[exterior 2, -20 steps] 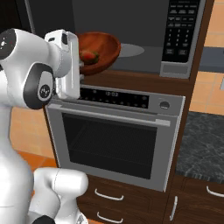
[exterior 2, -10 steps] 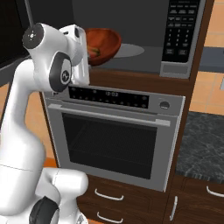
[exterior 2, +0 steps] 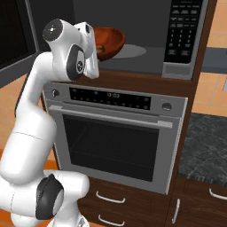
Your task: Pick the bell pepper from the sink and place it in the bowl. Then pick the bowl and place it in the microwave. Then close the microwave door and press the start button.
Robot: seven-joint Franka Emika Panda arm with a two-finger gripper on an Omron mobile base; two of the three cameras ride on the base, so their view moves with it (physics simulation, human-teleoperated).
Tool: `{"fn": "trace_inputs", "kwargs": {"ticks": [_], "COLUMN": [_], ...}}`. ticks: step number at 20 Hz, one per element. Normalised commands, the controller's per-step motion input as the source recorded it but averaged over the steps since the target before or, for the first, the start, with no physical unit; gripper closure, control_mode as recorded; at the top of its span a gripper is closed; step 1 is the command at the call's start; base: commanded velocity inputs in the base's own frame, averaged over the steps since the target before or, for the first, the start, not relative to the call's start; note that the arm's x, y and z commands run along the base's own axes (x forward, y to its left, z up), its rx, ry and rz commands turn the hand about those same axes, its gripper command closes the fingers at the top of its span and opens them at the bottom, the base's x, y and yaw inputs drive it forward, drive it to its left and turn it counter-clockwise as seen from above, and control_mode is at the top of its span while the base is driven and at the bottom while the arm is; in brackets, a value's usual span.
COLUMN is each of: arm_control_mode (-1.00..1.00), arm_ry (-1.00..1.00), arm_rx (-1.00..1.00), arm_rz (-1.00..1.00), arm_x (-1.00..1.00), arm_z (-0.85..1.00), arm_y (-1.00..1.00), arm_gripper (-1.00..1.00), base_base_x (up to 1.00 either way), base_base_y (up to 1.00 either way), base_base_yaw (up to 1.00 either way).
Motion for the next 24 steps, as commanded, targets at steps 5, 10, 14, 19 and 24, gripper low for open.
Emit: {"fn": "trace_inputs", "kwargs": {"ticks": [5,10,14,19,24], "arm_control_mode": [-1.00,-1.00,-1.00,-1.00,-1.00], "arm_ry": [0.01,0.00,0.02,0.09,0.05], "arm_rx": [-0.02,0.00,0.00,0.00,0.00], "arm_rz": [0.00,0.00,0.00,0.00,0.00], "arm_x": [0.63,0.57,0.54,0.44,0.34], "arm_z": [0.01,0.00,0.00,0.00,0.00], "arm_y": [0.00,0.00,-0.02,-0.10,-0.12], "arm_gripper": [1.00,1.00,1.00,1.00,1.00], "base_base_x": [0.00,0.00,0.00,0.00,0.00], "base_base_y": [0.00,0.00,0.00,0.00,0.00], "base_base_yaw": [0.00,0.00,0.00,0.00,0.00]}}
